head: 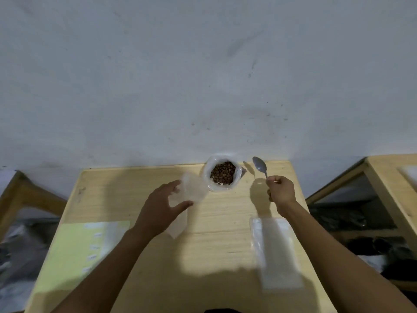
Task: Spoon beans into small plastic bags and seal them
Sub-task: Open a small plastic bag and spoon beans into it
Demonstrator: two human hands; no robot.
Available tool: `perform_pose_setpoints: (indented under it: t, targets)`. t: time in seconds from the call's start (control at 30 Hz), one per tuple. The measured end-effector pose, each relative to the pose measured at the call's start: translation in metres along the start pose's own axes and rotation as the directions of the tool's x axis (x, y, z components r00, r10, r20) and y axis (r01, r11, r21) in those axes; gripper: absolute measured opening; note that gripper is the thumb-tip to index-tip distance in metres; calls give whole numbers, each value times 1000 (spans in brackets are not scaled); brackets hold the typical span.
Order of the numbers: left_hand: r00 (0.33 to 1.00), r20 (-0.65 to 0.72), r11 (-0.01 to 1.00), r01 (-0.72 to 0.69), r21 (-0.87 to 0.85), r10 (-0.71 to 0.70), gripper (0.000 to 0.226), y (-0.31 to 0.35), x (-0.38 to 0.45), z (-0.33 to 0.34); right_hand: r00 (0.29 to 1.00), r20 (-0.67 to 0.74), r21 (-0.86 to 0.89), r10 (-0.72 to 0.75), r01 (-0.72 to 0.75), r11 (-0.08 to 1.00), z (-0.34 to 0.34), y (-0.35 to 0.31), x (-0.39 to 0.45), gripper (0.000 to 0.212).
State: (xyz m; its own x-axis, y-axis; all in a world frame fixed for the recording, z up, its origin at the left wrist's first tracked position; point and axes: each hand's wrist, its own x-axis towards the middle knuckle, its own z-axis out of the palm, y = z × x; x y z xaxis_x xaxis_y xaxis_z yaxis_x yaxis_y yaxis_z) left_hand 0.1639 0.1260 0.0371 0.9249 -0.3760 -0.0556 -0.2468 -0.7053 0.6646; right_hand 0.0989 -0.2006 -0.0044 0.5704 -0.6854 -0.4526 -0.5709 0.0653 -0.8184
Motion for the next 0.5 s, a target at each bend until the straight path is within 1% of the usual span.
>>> perform_pose_setpoints:
  t: [0.07, 0.13, 0.2, 0.23, 0.27, 0.33, 0.43, 0.5]
  targets:
    - [1000, 8, 1000, -8, -3, 8, 69, 1, 3, -2, 997, 61, 46, -55, 53, 998, -6, -16, -13, 19]
    - [1000, 9, 1000, -13, -9, 13, 69, 1, 6, -3, 979, 102, 4, -177, 178, 984, -12, -31, -24, 23]
    - [1000, 9, 1000, -19, -12, 19, 68, 2, 6, -4, 941, 84, -82, -329, 335, 939, -15, -43, -36, 20]
    - [1000, 6, 1000, -22, -13, 22, 68, 3, 6, -4, 921, 60, -95, -384, 388, 917, -15, -49, -41, 17]
    - [1000, -1, 1000, -25, -12, 25, 68, 3, 5, -5, 906, 34, -72, -423, 424, 903, -14, -55, -45, 14]
    - [999, -15, 999, -34, -8, 34, 67, 4, 3, -7, 886, -13, 41, -464, 464, 885, -10, -64, -51, 9]
    - [1000, -21, 1000, -20, -17, 20, 67, 1, 1, -9, 907, -50, 289, -419, 415, 863, 2, -69, -55, 8]
    - [999, -30, 1000, -14, -21, 13, 68, -2, -1, -10, 920, -83, 358, -383, 386, 850, 14, -65, -55, 9]
